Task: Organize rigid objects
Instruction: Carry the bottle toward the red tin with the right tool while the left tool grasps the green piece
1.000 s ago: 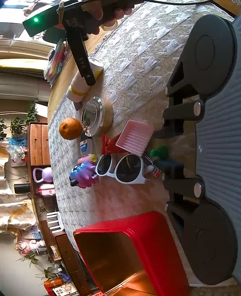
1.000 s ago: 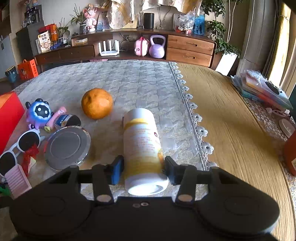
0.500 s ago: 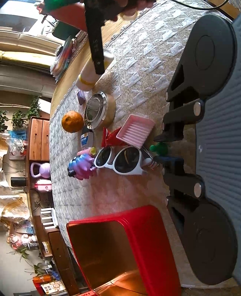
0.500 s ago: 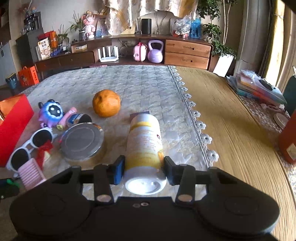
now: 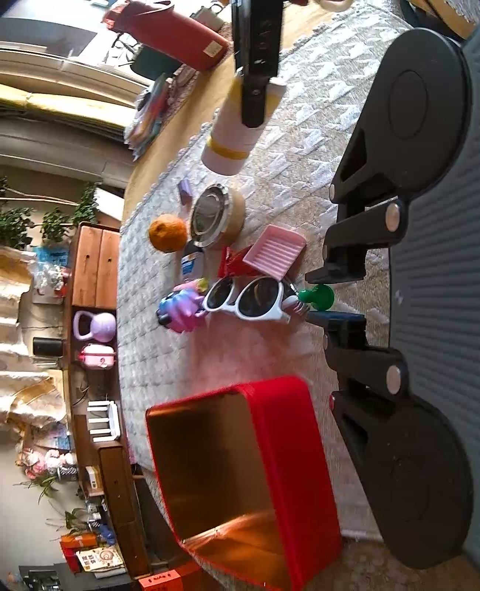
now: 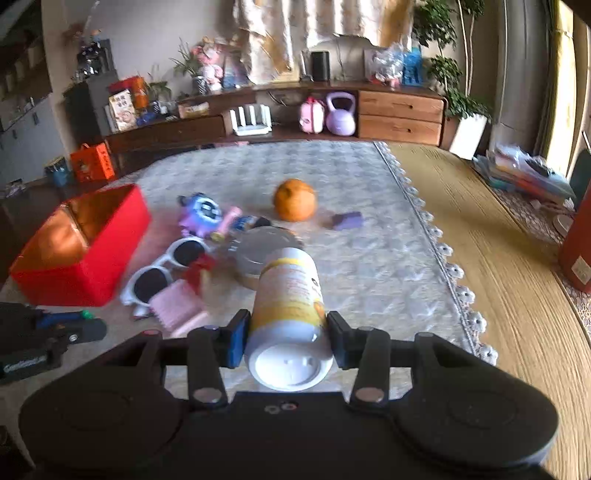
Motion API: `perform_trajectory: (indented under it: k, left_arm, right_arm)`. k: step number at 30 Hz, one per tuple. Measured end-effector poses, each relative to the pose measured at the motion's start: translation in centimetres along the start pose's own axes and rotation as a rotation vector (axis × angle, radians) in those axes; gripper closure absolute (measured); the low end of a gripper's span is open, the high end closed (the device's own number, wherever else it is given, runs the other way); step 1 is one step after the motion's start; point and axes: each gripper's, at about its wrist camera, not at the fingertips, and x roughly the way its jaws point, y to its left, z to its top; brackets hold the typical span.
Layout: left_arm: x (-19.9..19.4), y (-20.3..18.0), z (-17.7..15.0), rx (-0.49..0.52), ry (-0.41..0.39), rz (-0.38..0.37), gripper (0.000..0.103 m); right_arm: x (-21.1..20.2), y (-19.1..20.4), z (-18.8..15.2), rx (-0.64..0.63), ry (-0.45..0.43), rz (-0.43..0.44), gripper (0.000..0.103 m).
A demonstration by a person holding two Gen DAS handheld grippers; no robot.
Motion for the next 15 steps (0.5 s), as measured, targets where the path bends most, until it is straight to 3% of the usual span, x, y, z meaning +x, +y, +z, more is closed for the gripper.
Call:
perform_trajectory:
  k: [15]
  left_arm:
    - [-6.0, 5.5, 2.8, -0.109, -0.082, 0.033, 0.088]
  right_arm:
    - [-3.1, 9.0, 4.1, -0.163, -0.100, 0.134, 0.060]
